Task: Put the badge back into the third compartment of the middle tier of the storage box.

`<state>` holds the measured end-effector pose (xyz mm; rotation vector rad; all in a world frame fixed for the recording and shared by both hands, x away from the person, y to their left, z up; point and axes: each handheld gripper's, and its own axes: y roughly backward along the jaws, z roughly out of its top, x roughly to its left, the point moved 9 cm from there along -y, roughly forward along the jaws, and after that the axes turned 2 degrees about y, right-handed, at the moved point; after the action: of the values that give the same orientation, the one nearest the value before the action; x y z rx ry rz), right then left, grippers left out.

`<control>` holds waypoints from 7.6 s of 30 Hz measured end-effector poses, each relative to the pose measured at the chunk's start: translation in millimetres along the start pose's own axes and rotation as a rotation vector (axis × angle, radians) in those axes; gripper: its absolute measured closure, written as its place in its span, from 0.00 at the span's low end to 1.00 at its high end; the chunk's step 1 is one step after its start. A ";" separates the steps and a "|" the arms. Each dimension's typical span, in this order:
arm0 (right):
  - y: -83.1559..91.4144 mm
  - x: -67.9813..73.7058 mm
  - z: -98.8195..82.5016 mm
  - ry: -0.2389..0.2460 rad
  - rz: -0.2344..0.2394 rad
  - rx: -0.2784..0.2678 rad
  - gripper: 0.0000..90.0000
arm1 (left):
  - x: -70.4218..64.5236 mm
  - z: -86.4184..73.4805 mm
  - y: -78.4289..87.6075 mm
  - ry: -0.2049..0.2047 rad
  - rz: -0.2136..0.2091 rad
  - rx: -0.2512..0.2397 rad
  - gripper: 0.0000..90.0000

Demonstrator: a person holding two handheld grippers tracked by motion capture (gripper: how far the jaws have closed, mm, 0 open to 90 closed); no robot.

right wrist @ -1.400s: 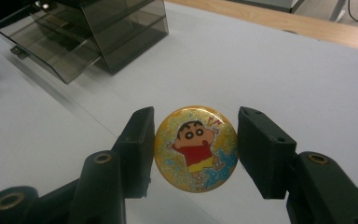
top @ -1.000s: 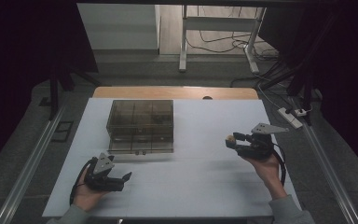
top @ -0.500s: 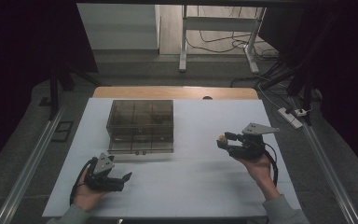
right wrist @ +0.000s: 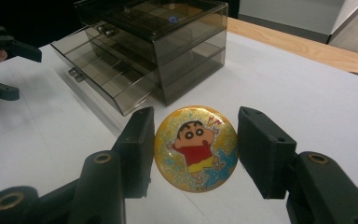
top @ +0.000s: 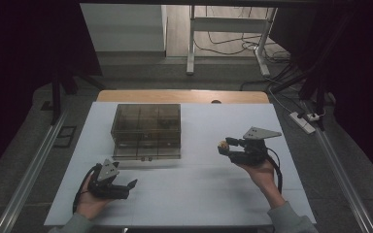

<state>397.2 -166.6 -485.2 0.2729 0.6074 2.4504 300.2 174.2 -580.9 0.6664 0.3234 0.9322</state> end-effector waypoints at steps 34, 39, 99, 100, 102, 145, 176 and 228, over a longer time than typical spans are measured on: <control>-29.8 22.9 15.4 0.025 0.045 -0.002 0.52 | -1.0 -0.1 -0.5 -0.007 -0.004 -0.001 0.10; -35.3 27.6 17.6 0.030 0.058 0.000 0.52 | -1.1 0.0 -0.1 -0.008 -0.003 -0.002 0.11; -104.6 73.4 36.0 0.075 0.180 0.012 0.52 | 0.2 -2.3 2.5 -0.009 -0.007 -0.005 0.12; -105.8 73.7 36.2 0.074 0.182 0.010 0.52 | 0.3 -2.4 2.4 -0.008 -0.008 -0.006 0.12; -107.9 74.2 36.3 0.076 0.184 0.012 0.52 | 0.1 -2.4 2.3 -0.010 -0.009 -0.006 0.12; -139.0 80.6 43.9 0.102 0.152 0.032 0.39 | 1.3 -5.1 3.1 -0.005 -0.014 -0.001 0.12; -72.6 52.7 23.1 0.121 0.072 0.010 0.38 | -3.5 -6.0 6.3 -0.004 -0.022 -0.004 0.12; 64.7 -34.2 -112.9 0.029 -0.148 0.051 0.36 | -7.1 -4.4 2.6 0.012 -0.053 0.004 0.13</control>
<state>355.6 -274.1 -554.5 0.2053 0.6793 2.3031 292.2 171.2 -582.7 0.6528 0.3519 0.8859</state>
